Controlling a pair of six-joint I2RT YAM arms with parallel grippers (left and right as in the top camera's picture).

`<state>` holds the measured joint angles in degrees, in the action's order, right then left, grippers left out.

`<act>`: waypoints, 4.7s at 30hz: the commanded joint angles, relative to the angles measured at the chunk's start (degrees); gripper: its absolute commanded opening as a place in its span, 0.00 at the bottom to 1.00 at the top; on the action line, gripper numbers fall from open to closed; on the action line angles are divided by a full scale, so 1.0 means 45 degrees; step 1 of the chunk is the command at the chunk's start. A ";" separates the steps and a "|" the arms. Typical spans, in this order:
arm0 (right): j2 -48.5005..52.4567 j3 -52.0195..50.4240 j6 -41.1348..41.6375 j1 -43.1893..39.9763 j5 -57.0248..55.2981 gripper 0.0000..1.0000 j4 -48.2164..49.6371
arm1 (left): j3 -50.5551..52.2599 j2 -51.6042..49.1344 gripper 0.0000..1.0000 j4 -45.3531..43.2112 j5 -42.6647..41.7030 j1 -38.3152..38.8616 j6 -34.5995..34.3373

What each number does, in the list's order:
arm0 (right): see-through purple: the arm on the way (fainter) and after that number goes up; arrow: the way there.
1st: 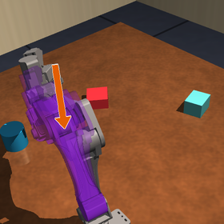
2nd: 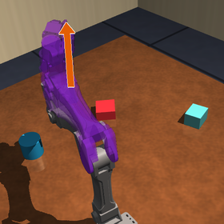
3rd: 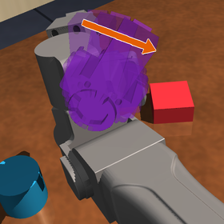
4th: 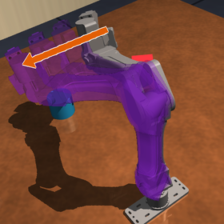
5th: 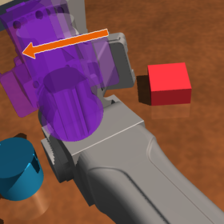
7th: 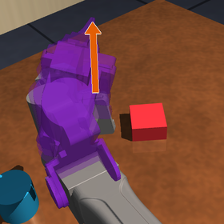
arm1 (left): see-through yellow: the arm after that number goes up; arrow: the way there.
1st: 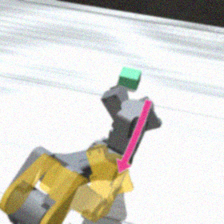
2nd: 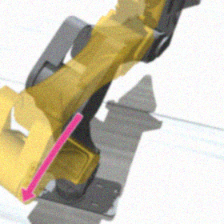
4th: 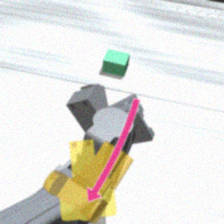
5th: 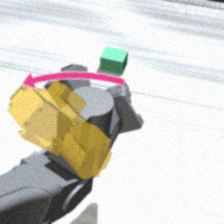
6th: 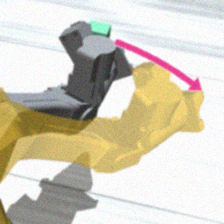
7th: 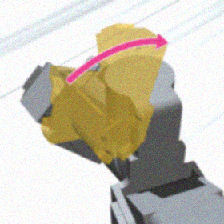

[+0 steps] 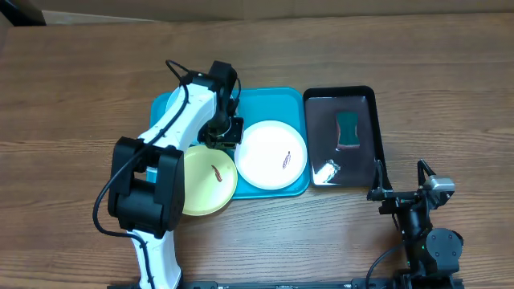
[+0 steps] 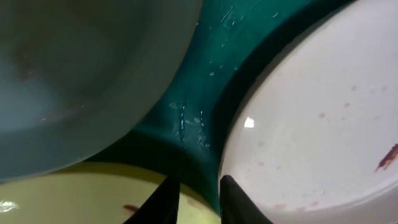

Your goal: Clean dirty plates on tray and stack at the side

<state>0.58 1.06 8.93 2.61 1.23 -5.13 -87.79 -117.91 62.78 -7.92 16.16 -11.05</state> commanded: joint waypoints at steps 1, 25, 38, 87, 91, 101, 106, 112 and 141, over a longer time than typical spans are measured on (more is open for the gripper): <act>-0.0092 -0.0136 -0.0078 -0.0015 -0.0078 1.00 0.0068 | 0.0384 -0.0083 0.24 -0.0525 -0.0267 0.0185 -0.0209; -0.0092 -0.0136 -0.0078 -0.0015 -0.0078 1.00 0.0068 | 0.0826 -0.0141 0.11 -0.1831 -0.0199 0.0427 -0.0228; -0.0092 -0.0136 -0.0078 -0.0015 -0.0078 1.00 0.0063 | 0.1171 -0.0092 0.04 -0.2176 0.0015 0.0374 -0.0855; -0.0029 -0.0058 0.0461 -0.0019 -0.0024 1.00 -0.0034 | 0.0214 0.0131 0.13 -0.1146 0.0797 0.0335 -0.1501; -0.0015 0.0869 0.0743 -0.0024 -0.0238 1.00 -0.1093 | 0.0233 0.0131 0.12 -0.1137 0.0801 0.0335 -0.1496; 0.3643 0.6470 0.2030 -0.0024 -0.1015 1.00 -0.4760 | 0.0238 0.0131 0.13 -0.1141 0.0806 0.0335 -0.1496; 0.7825 1.0185 0.2021 -0.0019 -0.0767 1.00 -0.7373 | 0.0238 0.0131 0.14 -0.1117 0.0811 0.0335 -0.1496; 1.1608 1.3673 0.2025 -0.0019 -0.0219 1.00 -1.0180 | 0.0238 0.0131 0.14 -0.1098 0.0899 0.0335 -0.1501; 2.0813 1.6859 0.0238 0.1428 -0.1428 0.74 -1.0569 | 0.0359 0.0121 0.04 -0.1443 0.0840 0.0335 -0.1588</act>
<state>92.90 74.96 10.41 9.04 -1.08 -53.21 -85.65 -117.89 56.84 -4.03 17.65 -18.90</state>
